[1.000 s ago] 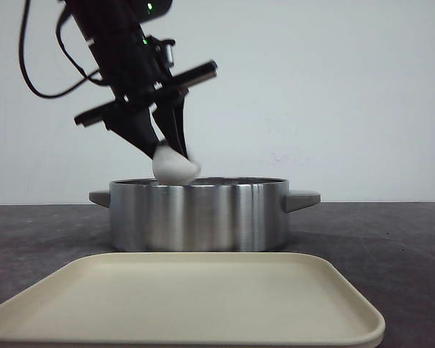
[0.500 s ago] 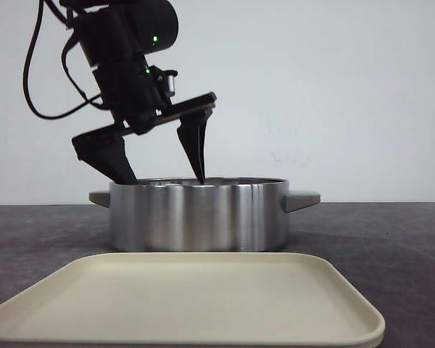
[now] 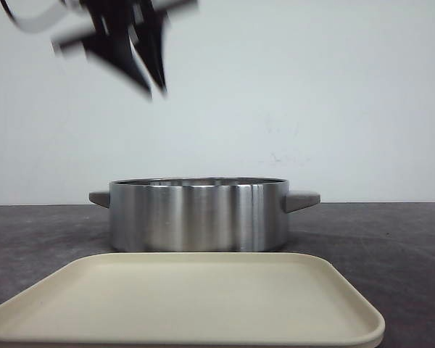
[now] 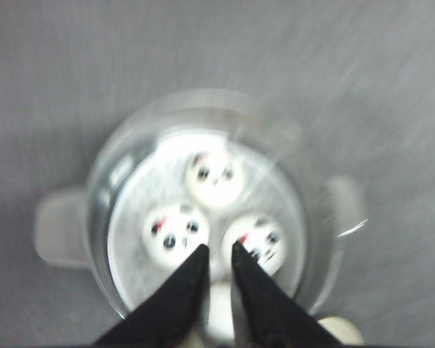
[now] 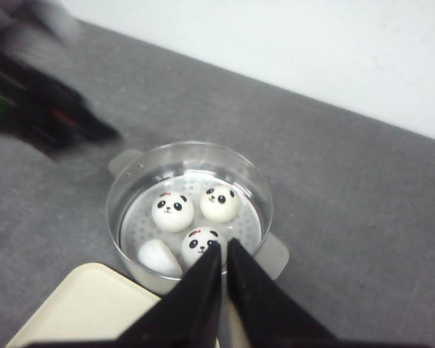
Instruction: Steam buns
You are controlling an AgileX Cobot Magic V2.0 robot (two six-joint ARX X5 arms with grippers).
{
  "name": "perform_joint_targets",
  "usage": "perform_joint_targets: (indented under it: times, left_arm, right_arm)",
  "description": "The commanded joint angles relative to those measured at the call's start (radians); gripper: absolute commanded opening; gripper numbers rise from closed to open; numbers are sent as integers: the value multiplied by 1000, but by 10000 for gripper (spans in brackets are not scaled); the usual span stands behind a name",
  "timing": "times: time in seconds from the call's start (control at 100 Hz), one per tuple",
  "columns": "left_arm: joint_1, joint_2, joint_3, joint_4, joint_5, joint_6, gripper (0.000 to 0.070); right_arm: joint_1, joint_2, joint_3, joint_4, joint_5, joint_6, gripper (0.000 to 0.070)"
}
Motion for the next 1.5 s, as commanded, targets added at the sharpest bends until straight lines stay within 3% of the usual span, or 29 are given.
perform_joint_targets:
  times: [0.0, 0.14, 0.36, 0.49, 0.91, 1.49]
  left_arm:
    - [-7, -65, 11, -2, -17, 31, 0]
    - [-7, -261, -26, -57, -92, 31, 0]
    - [-6, -520, -121, -143, -128, 42, 0]
    - [-6, -619, -179, -201, -158, 25, 0]
    - [-6, -682, -229, -367, -161, 23, 0]
    - [-6, -681, -228, -359, -161, 23, 0]
  right_arm:
    - [11, 8, -47, 56, 4, 2, 7]
    - [11, 8, -209, 230, -16, 3, 7]
    - [11, 8, -459, 642, -206, 2, 7]
    - [11, 10, -528, 827, -264, 2, 7]
    - [11, 6, -528, 892, -259, -7, 6]
    - [11, 6, -528, 895, -259, -7, 6]
